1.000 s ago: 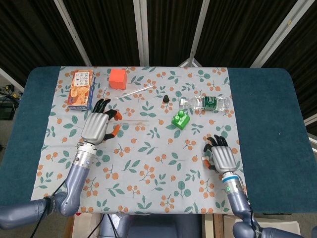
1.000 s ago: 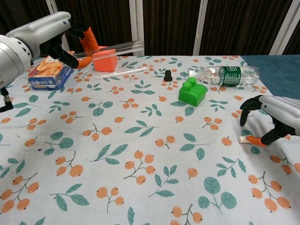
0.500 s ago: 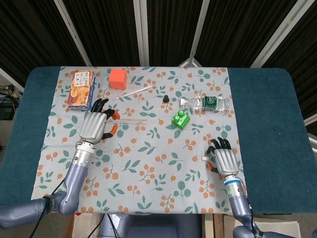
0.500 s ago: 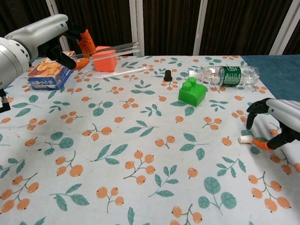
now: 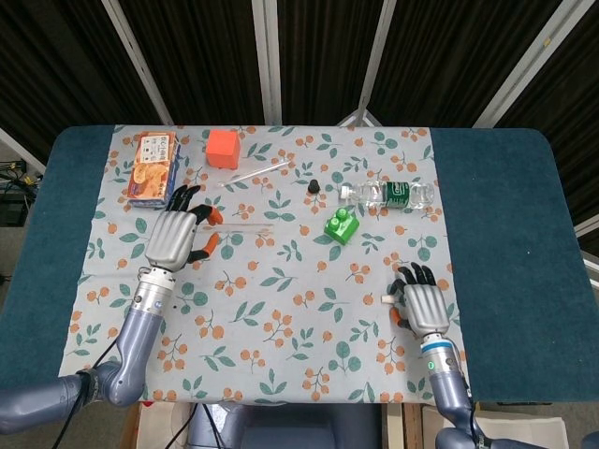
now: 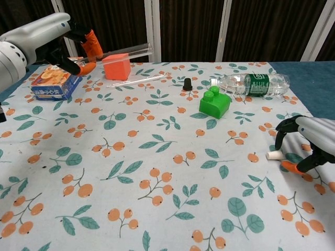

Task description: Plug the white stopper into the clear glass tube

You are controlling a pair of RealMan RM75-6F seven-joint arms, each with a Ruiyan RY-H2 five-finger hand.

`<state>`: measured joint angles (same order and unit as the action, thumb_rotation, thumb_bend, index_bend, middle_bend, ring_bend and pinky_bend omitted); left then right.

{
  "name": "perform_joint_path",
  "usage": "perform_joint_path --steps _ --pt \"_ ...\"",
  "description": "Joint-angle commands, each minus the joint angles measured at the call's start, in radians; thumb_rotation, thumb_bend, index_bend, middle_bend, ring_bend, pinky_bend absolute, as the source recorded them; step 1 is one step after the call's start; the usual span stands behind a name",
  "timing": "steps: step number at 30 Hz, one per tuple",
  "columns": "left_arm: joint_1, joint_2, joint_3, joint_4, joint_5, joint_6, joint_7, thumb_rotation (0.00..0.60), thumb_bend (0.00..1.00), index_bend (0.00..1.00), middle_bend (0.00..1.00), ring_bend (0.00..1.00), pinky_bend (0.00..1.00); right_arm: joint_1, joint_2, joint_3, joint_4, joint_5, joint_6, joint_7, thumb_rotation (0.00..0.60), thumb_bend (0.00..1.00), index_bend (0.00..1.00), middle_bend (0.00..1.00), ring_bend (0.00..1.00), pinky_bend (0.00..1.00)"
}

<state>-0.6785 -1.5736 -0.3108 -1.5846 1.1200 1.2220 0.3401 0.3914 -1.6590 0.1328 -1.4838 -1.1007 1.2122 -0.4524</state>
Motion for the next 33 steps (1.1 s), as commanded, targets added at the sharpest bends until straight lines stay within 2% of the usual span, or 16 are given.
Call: perform_joint_path --steps 1,33 --pt "0.000 0.001 0.000 0.001 0.000 -0.001 -0.002 0.600 0.82 0.55 0.56 0.09 0.00 0.002 -0.004 0.002 0.005 0.001 -0.002 -0.003 0.600 0.36 0.47 0.20 0.09 0.09" --pt "-0.011 0.000 -0.006 0.003 -0.001 0.013 0.007 0.600 0.82 0.55 0.56 0.09 0.00 0.016 -0.032 0.022 0.035 0.031 -0.031 0.014 0.600 0.36 0.50 0.20 0.09 0.09"
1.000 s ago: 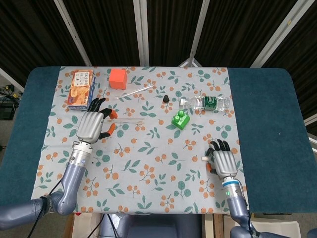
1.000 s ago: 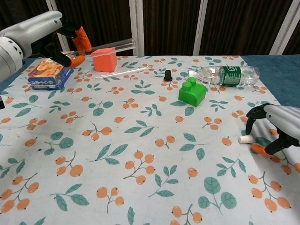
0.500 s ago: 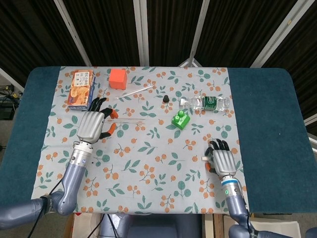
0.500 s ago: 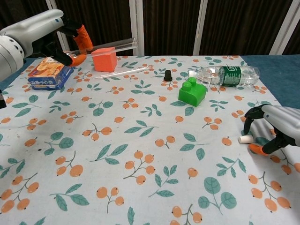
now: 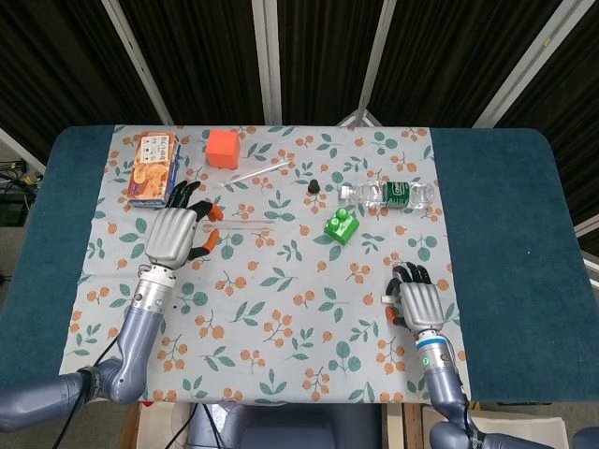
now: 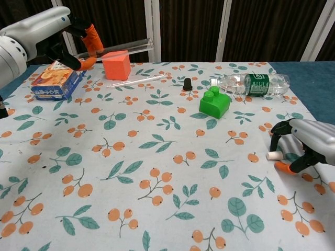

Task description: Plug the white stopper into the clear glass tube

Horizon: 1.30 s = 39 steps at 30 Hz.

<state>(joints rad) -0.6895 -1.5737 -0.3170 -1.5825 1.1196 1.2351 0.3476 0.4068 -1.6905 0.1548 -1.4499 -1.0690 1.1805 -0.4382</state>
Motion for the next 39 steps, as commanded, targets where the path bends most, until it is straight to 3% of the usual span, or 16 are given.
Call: perform_joint_path --steps 1,22,39 --pt "-0.001 -0.001 0.000 0.001 0.000 0.000 -0.001 0.600 0.82 0.55 0.56 0.09 0.00 0.001 -0.001 0.001 0.002 -0.002 0.002 -0.001 0.600 0.36 0.50 0.20 0.09 0.09" --pt "-0.002 -0.003 0.006 -0.001 0.003 0.004 0.000 0.600 0.82 0.55 0.56 0.09 0.00 0.007 0.010 0.007 0.002 0.009 -0.006 -0.005 0.600 0.36 0.50 0.21 0.10 0.09" --pt "-0.003 -0.012 0.010 -0.002 0.005 0.008 -0.004 0.600 0.82 0.55 0.56 0.09 0.00 0.002 0.023 0.013 -0.008 -0.033 0.026 0.028 0.600 0.39 0.63 0.26 0.14 0.09"
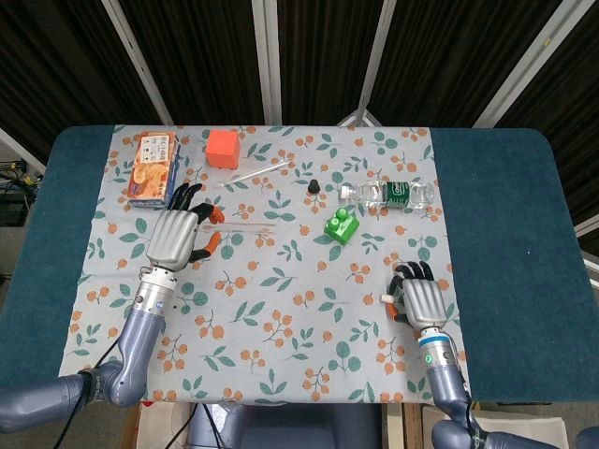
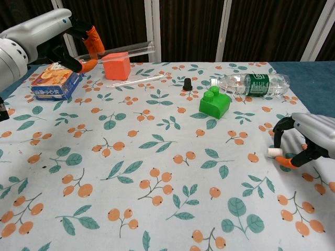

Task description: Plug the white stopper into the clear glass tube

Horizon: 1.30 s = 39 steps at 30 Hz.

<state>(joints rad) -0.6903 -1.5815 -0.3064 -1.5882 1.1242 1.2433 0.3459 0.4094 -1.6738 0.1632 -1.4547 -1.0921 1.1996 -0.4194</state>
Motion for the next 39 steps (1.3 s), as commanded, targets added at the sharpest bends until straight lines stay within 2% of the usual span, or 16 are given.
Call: perform_joint_path --steps 1,14,21,27,31,35,39 --pt "-0.002 -0.007 0.000 0.005 0.001 -0.001 -0.003 0.600 0.82 0.55 0.56 0.09 0.00 0.000 0.009 0.005 -0.006 -0.013 0.009 0.011 0.600 0.39 0.63 0.26 0.14 0.09" --pt "-0.038 -0.124 -0.009 0.099 -0.002 -0.026 -0.067 0.600 0.82 0.55 0.56 0.09 0.00 0.035 0.089 0.082 -0.073 -0.074 0.059 0.009 0.600 0.39 0.63 0.26 0.14 0.09" --pt "-0.067 -0.264 -0.041 0.238 0.009 -0.038 -0.232 0.600 0.82 0.54 0.56 0.09 0.00 0.074 0.143 0.137 -0.118 -0.126 0.087 -0.014 0.600 0.39 0.63 0.26 0.14 0.09" --pt "-0.099 -0.357 -0.073 0.352 -0.003 -0.066 -0.323 0.600 0.82 0.53 0.56 0.09 0.00 0.093 0.168 0.145 -0.132 -0.167 0.105 -0.037 0.600 0.39 0.63 0.26 0.14 0.09" --pt "-0.112 -0.392 -0.082 0.394 -0.014 -0.074 -0.321 0.600 0.82 0.53 0.56 0.09 0.00 0.111 0.175 0.134 -0.107 -0.238 0.126 -0.053 0.600 0.39 0.63 0.26 0.14 0.09" --pt "-0.114 -0.414 -0.090 0.401 -0.030 -0.074 -0.310 0.600 0.82 0.53 0.56 0.09 0.00 0.151 0.164 0.115 -0.022 -0.351 0.151 -0.095 0.600 0.39 0.63 0.26 0.14 0.09" --pt "-0.114 -0.423 -0.091 0.392 -0.040 -0.075 -0.294 0.600 0.82 0.53 0.56 0.09 0.00 0.187 0.133 0.118 0.030 -0.391 0.154 -0.126 0.600 0.39 0.63 0.26 0.14 0.09"
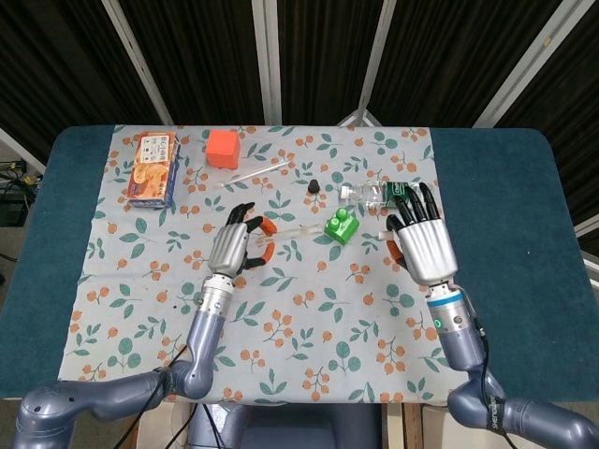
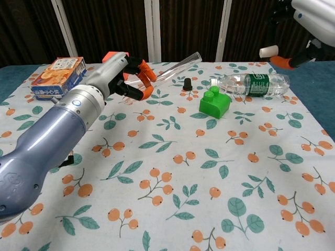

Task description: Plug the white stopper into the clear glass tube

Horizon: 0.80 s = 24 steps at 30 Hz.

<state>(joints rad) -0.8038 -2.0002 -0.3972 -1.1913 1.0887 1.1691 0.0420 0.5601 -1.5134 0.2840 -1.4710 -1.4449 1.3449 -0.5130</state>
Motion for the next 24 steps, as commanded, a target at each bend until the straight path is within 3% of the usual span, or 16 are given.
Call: perform_joint_path --steps 1,24 --pt "-0.002 -0.006 -0.001 -0.008 -0.006 -0.002 0.018 0.600 0.82 0.53 0.56 0.09 0.00 0.050 -0.037 -0.002 0.061 -0.046 0.004 -0.038 0.600 0.39 0.63 0.26 0.14 0.09" --pt "-0.022 -0.054 -0.030 0.007 -0.043 -0.026 0.061 0.600 0.82 0.53 0.57 0.09 0.00 0.105 -0.118 -0.029 0.152 -0.082 -0.002 -0.066 0.600 0.39 0.63 0.26 0.14 0.09"
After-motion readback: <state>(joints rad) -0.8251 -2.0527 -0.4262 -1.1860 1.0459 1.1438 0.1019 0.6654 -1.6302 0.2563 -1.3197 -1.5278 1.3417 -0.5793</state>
